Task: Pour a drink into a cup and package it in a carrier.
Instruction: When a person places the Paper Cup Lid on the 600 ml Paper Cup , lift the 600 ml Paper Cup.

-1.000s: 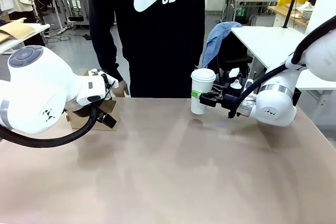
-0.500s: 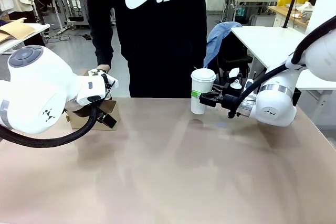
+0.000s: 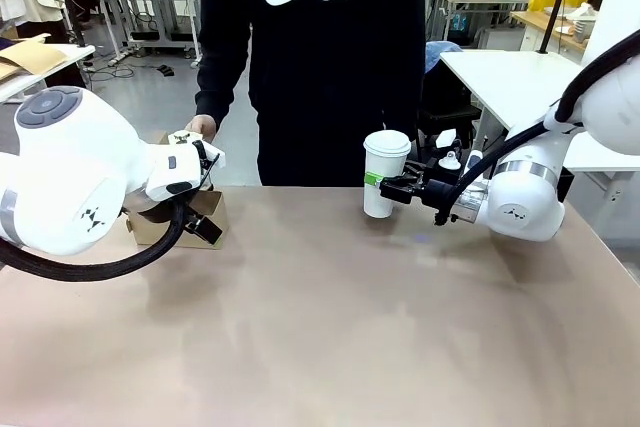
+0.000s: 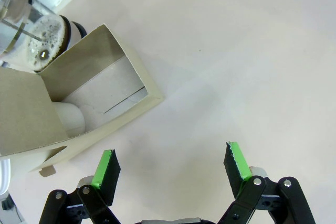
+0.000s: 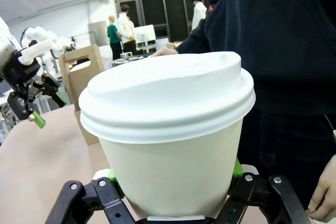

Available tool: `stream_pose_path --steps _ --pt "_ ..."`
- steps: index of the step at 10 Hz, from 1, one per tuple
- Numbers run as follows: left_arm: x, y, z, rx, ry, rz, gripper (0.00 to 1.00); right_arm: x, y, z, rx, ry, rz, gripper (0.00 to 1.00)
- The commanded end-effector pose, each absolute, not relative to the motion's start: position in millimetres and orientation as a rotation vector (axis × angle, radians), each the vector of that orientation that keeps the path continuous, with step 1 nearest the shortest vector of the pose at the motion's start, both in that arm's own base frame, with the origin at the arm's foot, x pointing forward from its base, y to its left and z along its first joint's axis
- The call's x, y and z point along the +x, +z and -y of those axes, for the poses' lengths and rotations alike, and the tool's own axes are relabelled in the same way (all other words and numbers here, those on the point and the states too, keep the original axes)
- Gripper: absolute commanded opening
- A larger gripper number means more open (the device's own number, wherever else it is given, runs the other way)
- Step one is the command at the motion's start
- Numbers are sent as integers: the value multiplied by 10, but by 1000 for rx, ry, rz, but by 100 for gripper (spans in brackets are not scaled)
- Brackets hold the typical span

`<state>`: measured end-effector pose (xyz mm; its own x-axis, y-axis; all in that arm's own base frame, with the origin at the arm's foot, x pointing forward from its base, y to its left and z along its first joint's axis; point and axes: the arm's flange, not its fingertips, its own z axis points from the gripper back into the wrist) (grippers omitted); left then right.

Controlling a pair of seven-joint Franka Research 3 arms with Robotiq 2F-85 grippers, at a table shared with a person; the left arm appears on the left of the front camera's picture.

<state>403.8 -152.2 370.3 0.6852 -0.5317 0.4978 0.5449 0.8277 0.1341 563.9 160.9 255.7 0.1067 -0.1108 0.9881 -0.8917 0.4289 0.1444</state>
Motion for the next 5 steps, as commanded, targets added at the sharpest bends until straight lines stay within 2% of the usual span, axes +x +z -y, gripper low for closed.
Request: stream_pose_path --steps 1,5 --pt "4037 3704 1518 -27 -602 550 100 5631 2618 -1629 982 739 1358 80" --pt "4037 3704 1518 -27 -602 550 100 5631 2618 -1629 982 739 1358 80"
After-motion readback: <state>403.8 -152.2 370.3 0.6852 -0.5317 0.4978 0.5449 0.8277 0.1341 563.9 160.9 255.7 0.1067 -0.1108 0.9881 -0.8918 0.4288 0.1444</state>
